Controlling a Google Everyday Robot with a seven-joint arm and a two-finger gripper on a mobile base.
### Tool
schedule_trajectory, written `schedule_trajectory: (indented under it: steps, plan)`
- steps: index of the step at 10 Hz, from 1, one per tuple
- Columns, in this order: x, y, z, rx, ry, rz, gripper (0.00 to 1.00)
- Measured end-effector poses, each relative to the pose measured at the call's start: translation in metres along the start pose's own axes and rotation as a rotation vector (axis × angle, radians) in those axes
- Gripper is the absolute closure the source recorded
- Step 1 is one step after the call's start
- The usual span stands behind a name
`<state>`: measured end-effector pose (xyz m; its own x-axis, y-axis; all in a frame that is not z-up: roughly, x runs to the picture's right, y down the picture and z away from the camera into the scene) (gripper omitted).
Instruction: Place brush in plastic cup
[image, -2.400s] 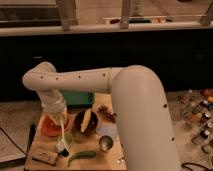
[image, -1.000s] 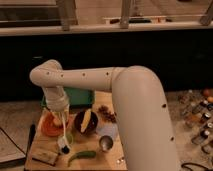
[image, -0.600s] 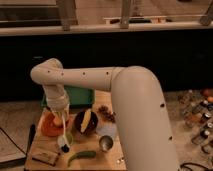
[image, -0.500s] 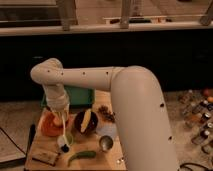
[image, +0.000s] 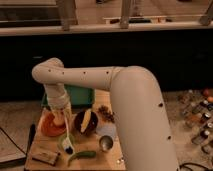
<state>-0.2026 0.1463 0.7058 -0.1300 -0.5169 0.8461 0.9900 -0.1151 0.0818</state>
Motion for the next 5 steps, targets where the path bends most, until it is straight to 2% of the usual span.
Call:
schedule_trajectory:
  steps: [5]
  plan:
    - [-0.0003, 0.0010, 0.0021, 0.005, -0.006, 0.002, 0.20]
